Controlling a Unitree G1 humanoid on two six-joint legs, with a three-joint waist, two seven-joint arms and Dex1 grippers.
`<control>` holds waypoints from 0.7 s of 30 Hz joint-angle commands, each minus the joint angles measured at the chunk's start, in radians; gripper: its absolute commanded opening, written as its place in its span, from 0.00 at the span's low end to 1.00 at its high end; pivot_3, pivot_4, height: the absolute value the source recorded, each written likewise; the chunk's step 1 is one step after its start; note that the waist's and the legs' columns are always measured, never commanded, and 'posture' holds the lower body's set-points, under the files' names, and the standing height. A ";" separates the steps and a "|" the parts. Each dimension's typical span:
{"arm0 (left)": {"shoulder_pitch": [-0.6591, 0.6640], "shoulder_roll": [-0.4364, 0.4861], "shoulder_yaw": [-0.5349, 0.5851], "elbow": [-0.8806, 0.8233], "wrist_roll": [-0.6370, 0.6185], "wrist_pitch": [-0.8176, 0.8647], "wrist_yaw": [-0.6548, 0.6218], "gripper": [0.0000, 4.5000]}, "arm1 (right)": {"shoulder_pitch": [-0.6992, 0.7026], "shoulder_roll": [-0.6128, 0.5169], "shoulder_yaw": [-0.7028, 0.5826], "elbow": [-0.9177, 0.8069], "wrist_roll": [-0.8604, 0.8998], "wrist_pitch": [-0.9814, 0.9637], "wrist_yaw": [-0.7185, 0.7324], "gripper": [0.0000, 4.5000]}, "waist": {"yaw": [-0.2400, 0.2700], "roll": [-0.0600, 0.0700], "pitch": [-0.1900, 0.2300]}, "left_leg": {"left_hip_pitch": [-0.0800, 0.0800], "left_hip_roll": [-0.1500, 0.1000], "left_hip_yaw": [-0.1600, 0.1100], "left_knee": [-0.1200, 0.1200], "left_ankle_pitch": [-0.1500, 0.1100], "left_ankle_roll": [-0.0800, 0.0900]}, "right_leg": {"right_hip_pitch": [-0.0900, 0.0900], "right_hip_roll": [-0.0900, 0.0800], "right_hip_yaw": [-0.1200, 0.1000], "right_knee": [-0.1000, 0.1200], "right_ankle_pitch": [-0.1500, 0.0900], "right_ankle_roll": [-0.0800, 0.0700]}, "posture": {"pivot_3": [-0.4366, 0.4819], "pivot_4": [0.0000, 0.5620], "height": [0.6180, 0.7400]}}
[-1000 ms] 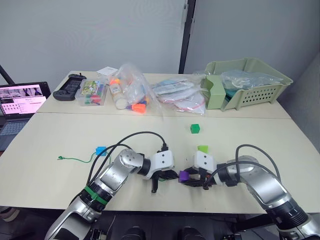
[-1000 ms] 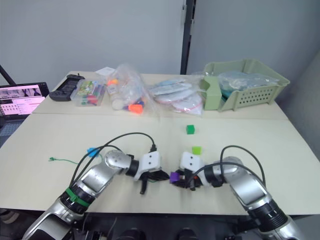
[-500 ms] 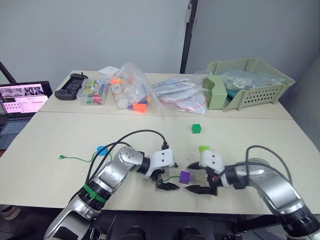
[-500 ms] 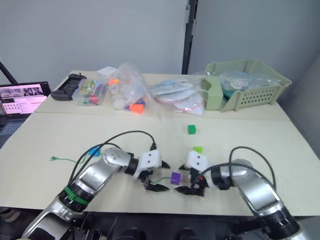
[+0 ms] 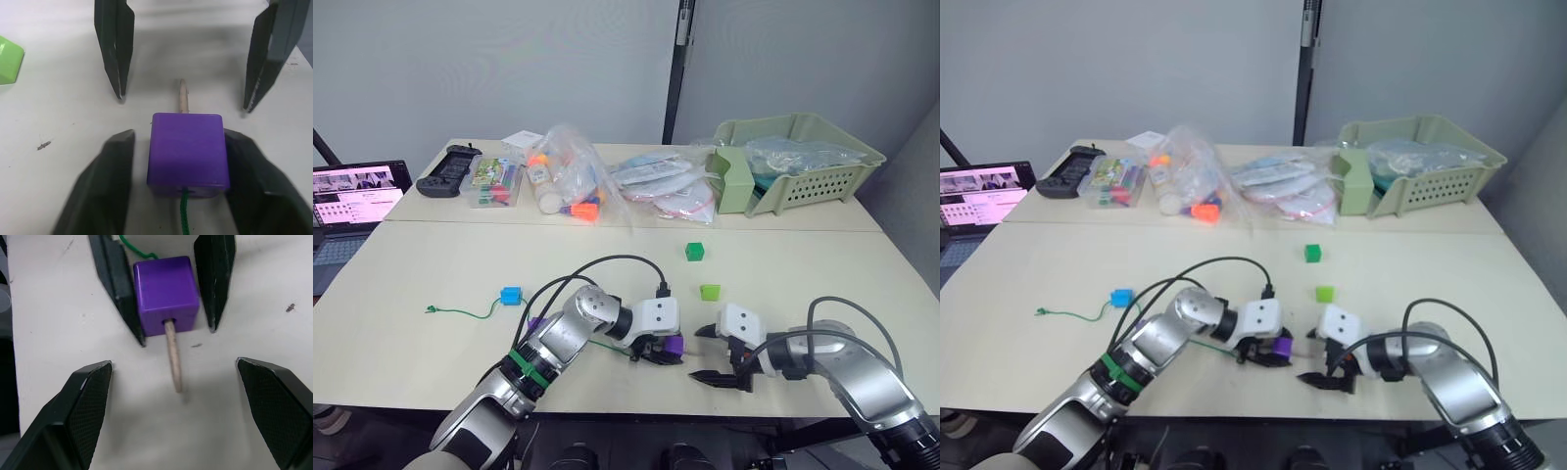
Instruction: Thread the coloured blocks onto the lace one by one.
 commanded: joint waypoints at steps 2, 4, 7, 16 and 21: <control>-0.010 0.002 0.002 -0.011 0.003 -0.009 -0.016 0.27 | -0.012 -0.003 -0.006 0.000 -0.001 -0.026 0.002 0.96 | 0.000 0.000 0.000 | 0.000 0.000 0.000 0.000 0.000 0.000 | 0.000 0.000 0.000 0.000 0.000 0.000 | 0.48 0.27 1.00; -0.005 0.008 0.004 -0.026 -0.002 -0.007 -0.025 0.27 | -0.017 -0.004 -0.001 0.016 -0.007 -0.035 0.005 0.84 | 0.000 0.000 0.000 | 0.000 0.000 0.000 0.000 0.000 0.000 | 0.000 0.000 0.000 0.000 0.000 0.000 | 0.48 0.27 1.00; 0.000 0.012 0.004 -0.034 -0.006 -0.008 -0.032 0.27 | -0.023 0.000 0.002 0.025 -0.008 -0.046 0.006 0.61 | 0.000 0.000 0.000 | 0.000 0.000 0.000 0.000 0.000 0.000 | 0.000 0.000 0.000 0.000 0.000 0.000 | 0.48 0.27 1.00; 0.004 0.026 0.012 -0.050 -0.015 -0.005 -0.051 0.27 | -0.031 -0.001 0.018 0.043 -0.026 -0.085 0.010 0.00 | 0.000 0.000 0.000 | 0.000 0.000 0.000 0.000 0.000 0.000 | 0.000 0.000 0.000 0.000 0.000 0.000 | 0.48 0.27 1.00; 0.042 0.103 0.056 -0.097 -0.037 0.022 -0.069 0.27 | -0.037 0.000 0.020 0.038 -0.026 -0.112 0.015 0.00 | -0.003 0.000 0.000 | 0.000 0.000 -0.001 0.000 0.000 0.000 | 0.000 0.000 0.000 0.000 0.000 0.000 | 0.48 0.27 1.00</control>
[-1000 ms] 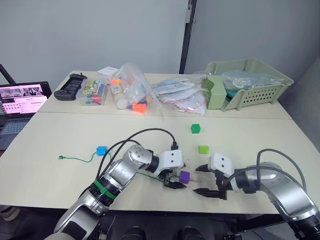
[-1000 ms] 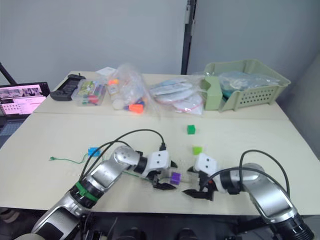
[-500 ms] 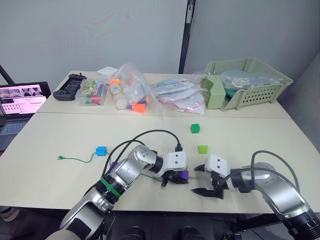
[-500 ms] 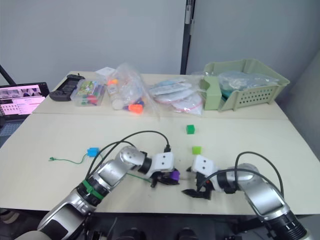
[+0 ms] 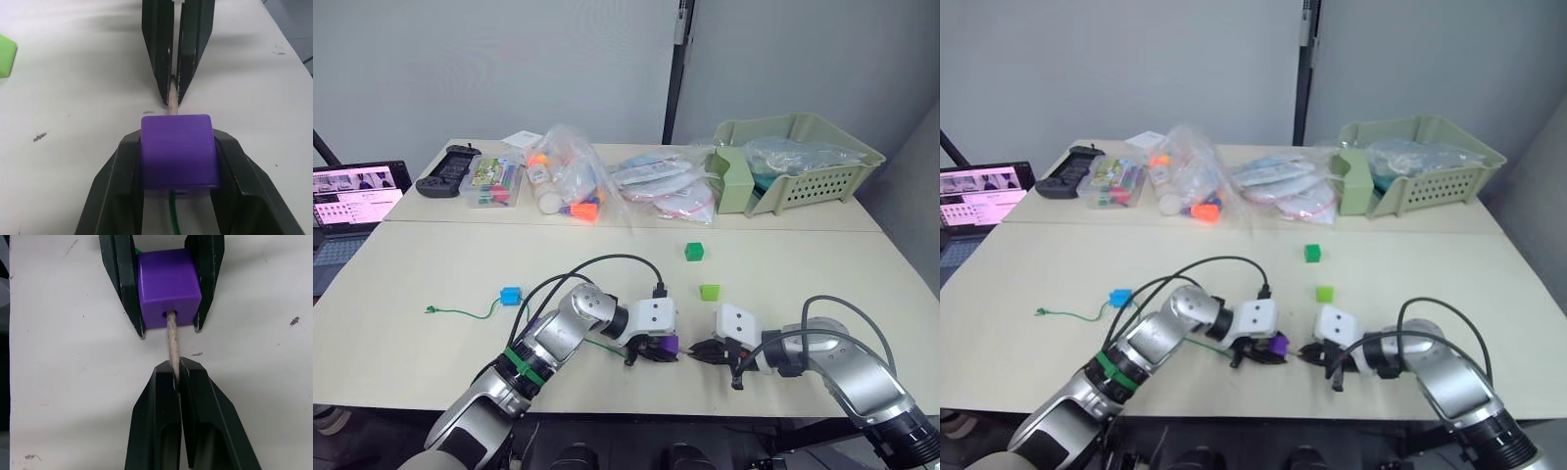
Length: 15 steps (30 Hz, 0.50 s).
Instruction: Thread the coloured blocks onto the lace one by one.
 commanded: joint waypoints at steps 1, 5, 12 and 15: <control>0.037 0.079 0.057 -0.070 -0.031 0.020 -0.032 0.27 | -0.019 -0.004 -0.012 -0.013 -0.006 -0.024 0.003 0.00 | -0.004 0.000 0.000 | 0.000 0.000 0.000 0.000 0.000 0.000 | 0.000 0.000 0.000 0.000 0.000 0.000 | 0.48 0.27 1.00; 0.104 0.256 0.135 -0.072 -0.048 -0.036 -0.095 0.27 | -0.031 -0.014 -0.012 -0.026 -0.004 -0.021 0.013 0.00 | -0.008 0.000 0.000 | 0.000 0.001 -0.001 -0.001 0.000 0.000 | -0.001 0.000 0.000 0.001 0.000 0.000 | 0.48 0.27 1.00; 0.196 0.501 0.252 0.112 -0.062 -0.235 -0.186 0.27 | -0.047 -0.018 -0.008 -0.019 -0.005 -0.025 0.020 0.00 | -0.017 0.001 0.000 | 0.006 0.006 -0.001 -0.005 0.000 0.000 | 0.001 0.001 0.001 0.000 0.000 -0.002 | 0.48 0.27 1.00; 0.183 0.543 0.276 0.232 -0.042 -0.330 -0.198 0.27 | -0.055 -0.017 -0.008 -0.008 -0.007 -0.031 0.025 0.00 | -0.017 0.001 -0.001 | 0.007 0.006 0.001 -0.005 0.000 0.000 | 0.001 0.001 0.001 0.000 0.001 -0.002 | 0.48 0.27 1.00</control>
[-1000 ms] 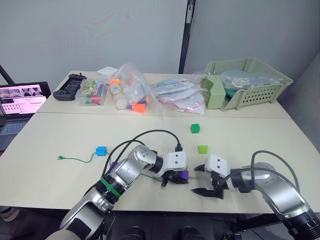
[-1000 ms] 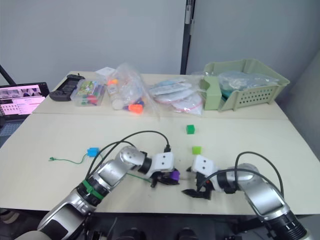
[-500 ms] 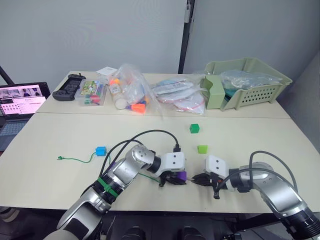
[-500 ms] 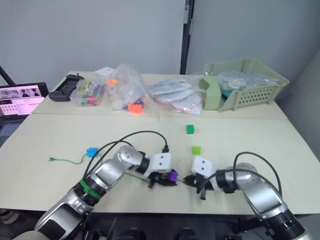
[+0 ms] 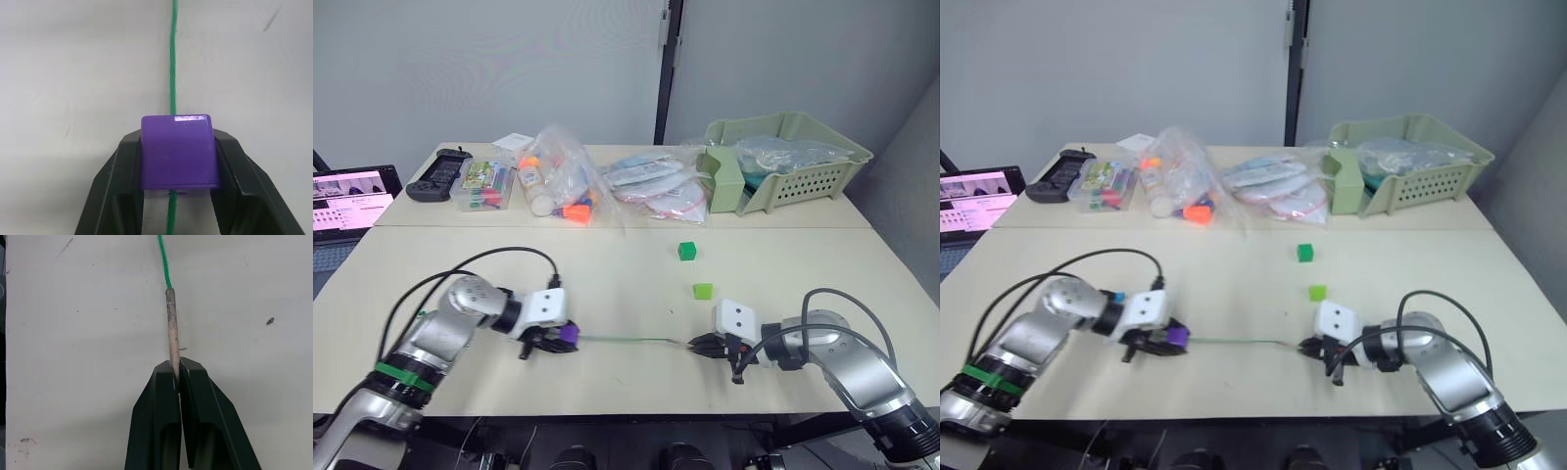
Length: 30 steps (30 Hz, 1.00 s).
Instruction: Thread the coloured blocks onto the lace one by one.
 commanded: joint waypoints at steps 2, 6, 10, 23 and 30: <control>0.003 0.045 0.011 0.161 0.059 -0.079 -0.021 0.27 | -0.021 -0.003 -0.009 -0.006 -0.005 -0.022 0.008 0.00 | -0.002 0.001 0.000 | 0.001 0.000 0.001 0.000 0.000 0.000 | 0.000 0.001 0.000 0.000 0.000 -0.001 | 0.48 0.27 1.00; -0.006 0.017 0.030 0.151 0.021 -0.077 -0.030 0.27 | -0.026 0.006 -0.002 -0.008 -0.008 -0.020 0.009 0.00 | -0.002 0.001 -0.001 | 0.001 0.001 0.002 0.000 0.000 0.000 | 0.000 0.002 0.000 0.001 0.001 -0.001 | 0.48 0.27 1.00; -0.023 -0.015 0.058 0.079 -0.034 -0.002 -0.044 0.58 | -0.028 0.014 0.001 -0.024 -0.007 -0.007 0.011 0.00 | 0.004 0.001 -0.001 | -0.001 0.001 0.002 0.000 0.000 0.000 | -0.001 0.002 0.000 0.001 0.001 -0.001 | 0.48 0.27 1.00; -0.060 -0.228 -0.018 -0.278 -0.101 0.317 0.087 0.86 | -0.115 0.081 0.084 -0.085 -0.031 0.124 -0.032 0.00 | 0.018 0.000 0.000 | -0.008 0.000 0.001 0.006 0.000 0.000 | -0.002 0.001 -0.003 0.001 0.001 -0.001 | 0.48 0.27 1.00; -0.078 -0.378 -0.139 -0.238 0.025 0.270 0.223 0.86 | -0.144 0.103 0.122 -0.085 -0.043 0.166 -0.054 0.00 | 0.018 0.000 0.000 | -0.008 -0.002 0.000 0.006 0.000 0.000 | -0.003 0.001 -0.003 0.001 0.001 -0.001 | 0.48 0.27 1.00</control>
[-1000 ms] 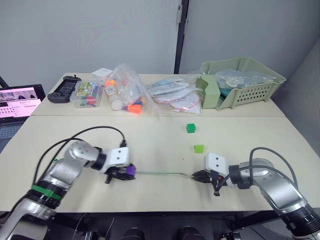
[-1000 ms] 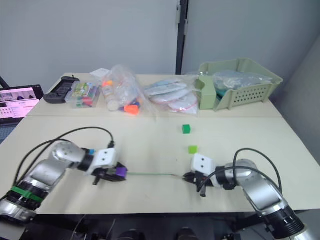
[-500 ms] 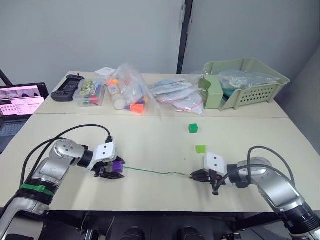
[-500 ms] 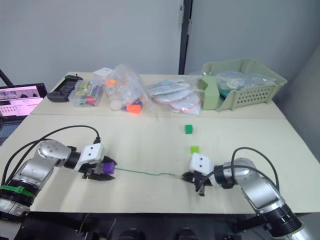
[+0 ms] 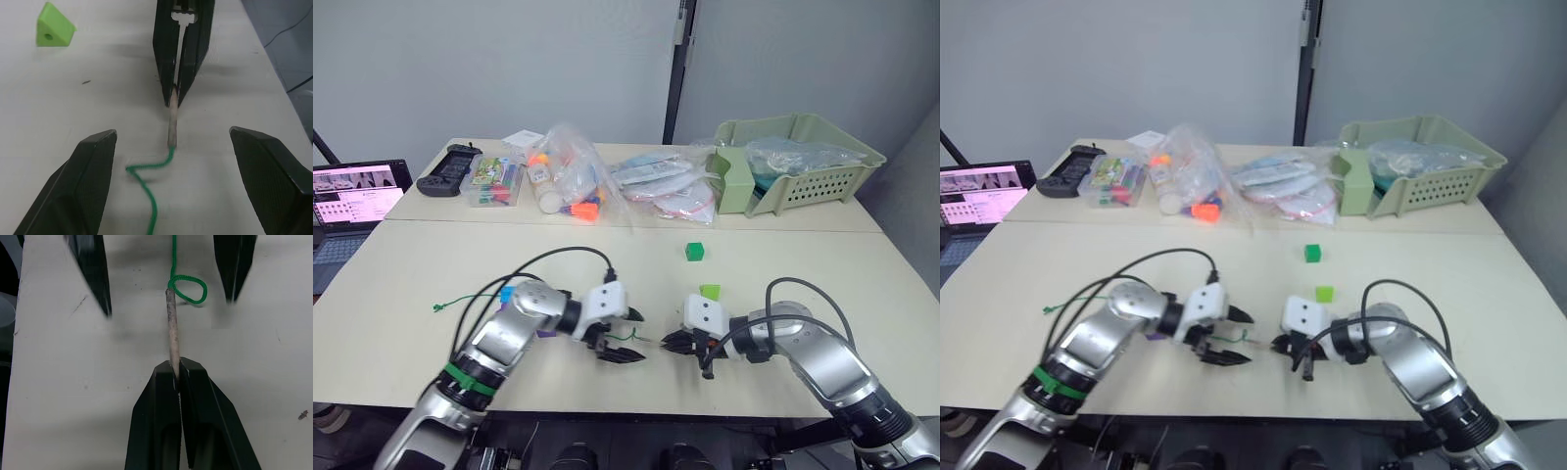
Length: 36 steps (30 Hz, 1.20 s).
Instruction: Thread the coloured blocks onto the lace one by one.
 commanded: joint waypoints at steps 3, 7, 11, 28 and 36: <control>-0.023 -0.016 -0.034 0.004 0.061 -0.029 0.046 0.86 | -0.024 0.002 0.009 -0.030 -0.008 0.014 -0.008 0.00 | -0.003 0.000 0.000 | 0.000 0.000 0.000 0.000 0.000 0.000 | 0.000 0.000 0.000 0.000 0.000 0.000 | 0.48 0.27 1.00; -0.025 -0.016 -0.040 -0.004 0.066 -0.017 0.044 0.68 | -0.030 0.000 0.011 -0.029 -0.004 0.020 -0.011 0.00 | -0.002 0.000 0.000 | 0.000 0.000 0.000 0.000 0.000 0.000 | 0.000 0.000 0.000 0.000 0.000 0.000 | 0.48 0.27 1.00; -0.025 -0.014 -0.040 -0.003 0.069 -0.016 0.042 0.39 | -0.031 0.001 0.012 -0.030 -0.002 0.023 -0.014 0.00 | 0.000 0.000 0.000 | 0.000 0.000 0.000 0.000 0.000 0.000 | 0.000 0.000 0.000 0.000 0.000 0.000 | 0.48 0.27 1.00; -0.034 -0.009 -0.027 0.008 0.062 -0.007 0.032 0.00 | -0.003 0.012 -0.035 -0.072 0.028 0.078 -0.060 0.07 | 0.000 0.000 0.000 | 0.000 -0.001 0.000 0.000 0.000 0.000 | 0.000 -0.001 0.000 0.000 0.000 0.000 | 0.48 0.27 1.00; -0.016 0.008 -0.016 -0.012 0.050 0.001 0.031 0.00 | 0.260 0.087 -0.333 -0.332 0.156 0.294 -0.280 0.68 | 0.009 0.000 0.000 | -0.001 -0.002 -0.003 0.000 0.000 0.000 | 0.000 -0.002 0.000 -0.001 0.000 0.000 | 0.48 0.27 1.00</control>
